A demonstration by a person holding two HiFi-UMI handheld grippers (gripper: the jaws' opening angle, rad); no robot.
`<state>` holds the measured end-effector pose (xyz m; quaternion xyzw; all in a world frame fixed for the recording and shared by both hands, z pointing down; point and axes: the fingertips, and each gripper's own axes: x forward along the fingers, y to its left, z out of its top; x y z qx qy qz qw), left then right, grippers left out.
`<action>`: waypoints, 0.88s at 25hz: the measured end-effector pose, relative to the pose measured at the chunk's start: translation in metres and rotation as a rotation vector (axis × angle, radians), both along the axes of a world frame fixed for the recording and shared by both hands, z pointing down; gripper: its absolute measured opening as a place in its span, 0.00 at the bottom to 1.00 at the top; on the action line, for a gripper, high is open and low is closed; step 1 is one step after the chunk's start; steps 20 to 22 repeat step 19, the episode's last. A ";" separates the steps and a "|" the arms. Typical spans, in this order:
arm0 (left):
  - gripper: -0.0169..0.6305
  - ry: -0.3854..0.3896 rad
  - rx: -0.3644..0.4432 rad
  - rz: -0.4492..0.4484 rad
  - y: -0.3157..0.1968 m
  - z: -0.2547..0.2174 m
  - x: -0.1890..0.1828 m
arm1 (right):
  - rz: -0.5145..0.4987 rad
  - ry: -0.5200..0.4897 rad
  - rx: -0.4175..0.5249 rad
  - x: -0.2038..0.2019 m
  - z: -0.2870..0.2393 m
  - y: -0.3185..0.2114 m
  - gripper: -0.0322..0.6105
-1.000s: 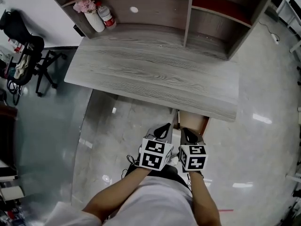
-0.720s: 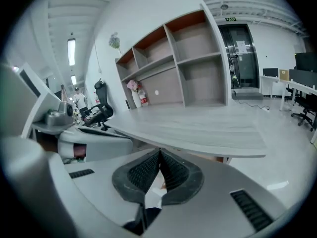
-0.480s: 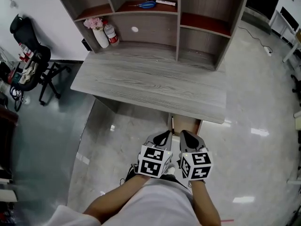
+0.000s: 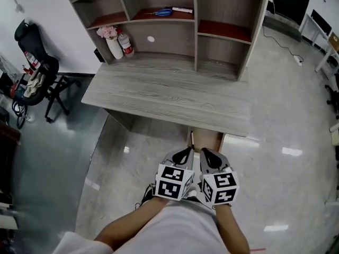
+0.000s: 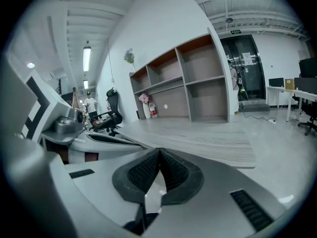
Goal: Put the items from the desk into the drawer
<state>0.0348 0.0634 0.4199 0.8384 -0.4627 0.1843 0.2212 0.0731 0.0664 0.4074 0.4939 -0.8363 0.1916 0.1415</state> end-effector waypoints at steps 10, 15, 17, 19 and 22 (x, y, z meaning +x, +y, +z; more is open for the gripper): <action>0.03 0.006 -0.011 0.002 0.008 0.001 0.000 | 0.000 0.007 -0.012 -0.001 0.002 0.008 0.05; 0.03 0.009 -0.013 -0.005 0.007 0.002 -0.001 | -0.005 0.010 -0.015 -0.003 0.005 0.009 0.05; 0.03 0.010 -0.017 -0.005 0.006 0.001 -0.002 | -0.006 0.013 -0.018 -0.004 0.005 0.008 0.05; 0.03 0.011 -0.019 -0.005 0.005 0.001 -0.002 | -0.007 0.015 -0.020 -0.004 0.004 0.006 0.05; 0.03 0.011 -0.019 -0.005 0.005 0.001 -0.002 | -0.007 0.015 -0.020 -0.004 0.004 0.006 0.05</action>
